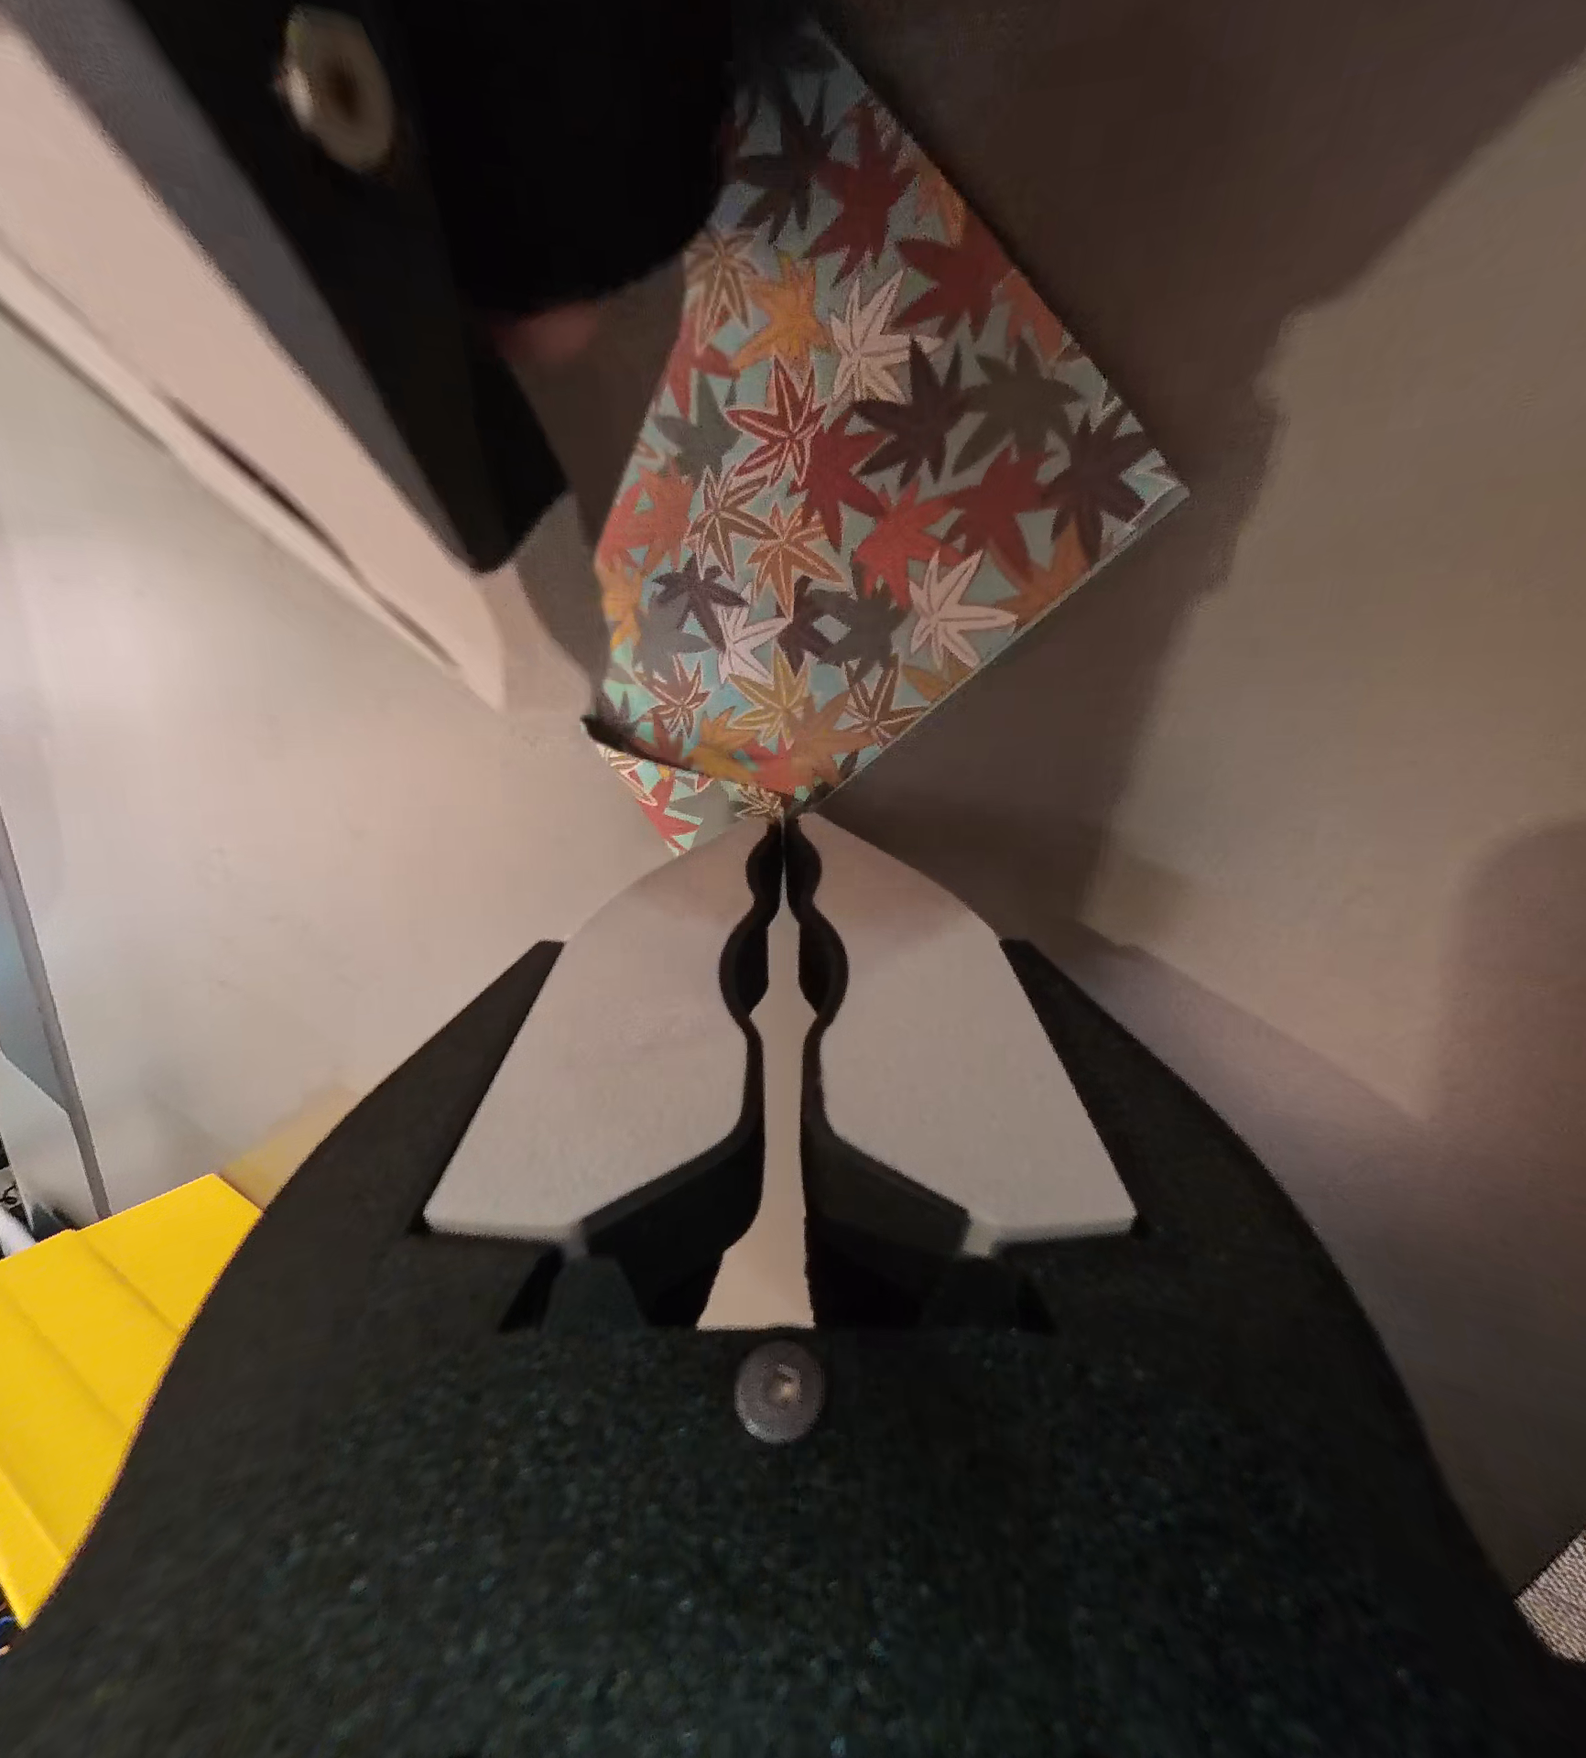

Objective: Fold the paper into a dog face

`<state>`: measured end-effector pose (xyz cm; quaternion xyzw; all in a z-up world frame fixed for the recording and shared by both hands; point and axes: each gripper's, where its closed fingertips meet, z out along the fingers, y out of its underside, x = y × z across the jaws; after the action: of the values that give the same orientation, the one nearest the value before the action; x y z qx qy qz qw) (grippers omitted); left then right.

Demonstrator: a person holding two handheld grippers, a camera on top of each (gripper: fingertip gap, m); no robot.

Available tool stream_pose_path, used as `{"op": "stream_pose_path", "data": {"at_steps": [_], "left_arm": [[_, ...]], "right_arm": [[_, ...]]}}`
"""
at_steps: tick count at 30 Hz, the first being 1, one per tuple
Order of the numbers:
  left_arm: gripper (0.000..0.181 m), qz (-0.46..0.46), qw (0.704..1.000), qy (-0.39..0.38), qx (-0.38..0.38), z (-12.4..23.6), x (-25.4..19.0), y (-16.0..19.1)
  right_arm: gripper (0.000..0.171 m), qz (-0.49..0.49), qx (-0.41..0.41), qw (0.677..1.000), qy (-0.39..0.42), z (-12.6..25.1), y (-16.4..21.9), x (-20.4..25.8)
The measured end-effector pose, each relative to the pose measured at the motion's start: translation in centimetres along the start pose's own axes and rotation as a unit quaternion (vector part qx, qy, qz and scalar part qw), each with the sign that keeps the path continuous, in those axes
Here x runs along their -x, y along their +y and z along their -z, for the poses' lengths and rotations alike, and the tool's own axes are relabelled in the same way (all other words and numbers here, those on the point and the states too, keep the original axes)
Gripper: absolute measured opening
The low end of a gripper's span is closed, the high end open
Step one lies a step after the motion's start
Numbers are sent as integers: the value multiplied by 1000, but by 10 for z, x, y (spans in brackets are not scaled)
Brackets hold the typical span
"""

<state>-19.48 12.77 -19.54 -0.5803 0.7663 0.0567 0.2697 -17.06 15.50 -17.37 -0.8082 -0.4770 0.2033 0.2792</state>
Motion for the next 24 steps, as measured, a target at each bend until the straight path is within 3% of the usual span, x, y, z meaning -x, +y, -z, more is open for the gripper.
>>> {"op": "stream_pose_path", "data": {"at_steps": [4, 11, 24], "left_arm": [[0, -7, 1000, 0, 0, 0, -1, -2], [0, -12, 1000, 0, 2, 1, -3, -3], [0, -14, 1000, 2, 2, 2, -5, -2]], "right_arm": [[0, 1, 22, 1000, 3, -8, 16, 1], [0, -27, -34, 999, -10, -4, -13, 7], [0, -60, 4, 998, 14, -19, 8, -4]]}}
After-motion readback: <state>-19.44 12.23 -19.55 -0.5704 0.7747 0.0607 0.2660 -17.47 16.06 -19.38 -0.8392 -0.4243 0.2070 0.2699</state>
